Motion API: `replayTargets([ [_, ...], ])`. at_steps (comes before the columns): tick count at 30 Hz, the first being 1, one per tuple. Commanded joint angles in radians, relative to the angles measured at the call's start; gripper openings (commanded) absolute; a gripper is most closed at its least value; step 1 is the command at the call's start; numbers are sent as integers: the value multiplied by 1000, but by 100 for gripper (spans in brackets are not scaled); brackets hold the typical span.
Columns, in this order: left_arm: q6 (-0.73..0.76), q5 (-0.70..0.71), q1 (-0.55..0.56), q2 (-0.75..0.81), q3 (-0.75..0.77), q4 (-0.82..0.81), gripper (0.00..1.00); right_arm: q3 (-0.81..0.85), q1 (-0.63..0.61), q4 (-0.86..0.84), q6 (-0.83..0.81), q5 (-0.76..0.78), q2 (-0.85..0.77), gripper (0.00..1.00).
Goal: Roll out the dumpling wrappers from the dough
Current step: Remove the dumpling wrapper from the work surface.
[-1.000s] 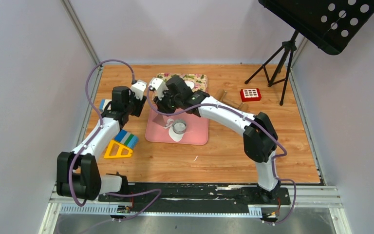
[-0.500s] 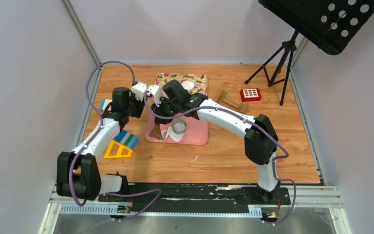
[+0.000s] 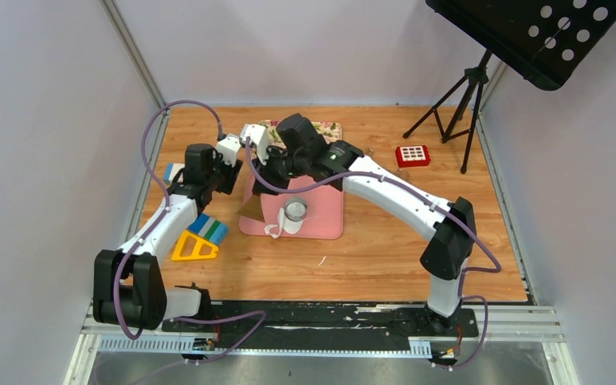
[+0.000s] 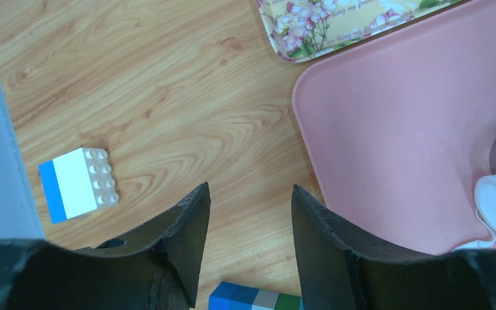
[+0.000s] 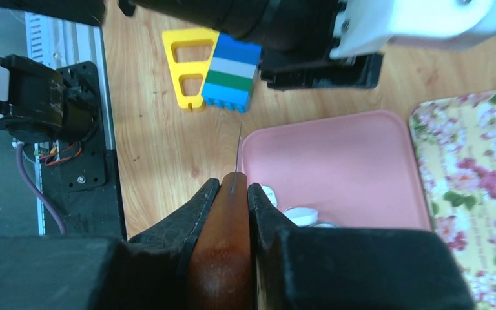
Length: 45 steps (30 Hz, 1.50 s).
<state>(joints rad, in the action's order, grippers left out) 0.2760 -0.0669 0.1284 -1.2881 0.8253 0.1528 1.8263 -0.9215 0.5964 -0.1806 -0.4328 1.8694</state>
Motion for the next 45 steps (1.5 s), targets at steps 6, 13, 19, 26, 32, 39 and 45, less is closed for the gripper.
replayTargets([
  [6,-13,-6,-7,19,0,-21,58,-9,-5,65,-182,73,-134,0],
  [13,-17,-11,-7,12,-2,-27,58,-240,-6,124,-331,166,-319,0],
  [19,-18,-20,-5,-19,-9,-48,57,-370,-5,157,-426,295,-443,0],
  [26,-26,-78,-4,-42,-25,-77,57,-443,-4,160,-508,385,-420,0],
  [32,-32,-86,-4,-16,-53,-103,57,-432,-1,149,-525,512,-345,0],
  [39,-40,-94,-4,-13,-62,-111,57,-447,6,82,-524,488,-304,0],
  [45,-44,-96,-4,-11,-66,-116,57,-437,5,68,-503,416,-267,0],
])
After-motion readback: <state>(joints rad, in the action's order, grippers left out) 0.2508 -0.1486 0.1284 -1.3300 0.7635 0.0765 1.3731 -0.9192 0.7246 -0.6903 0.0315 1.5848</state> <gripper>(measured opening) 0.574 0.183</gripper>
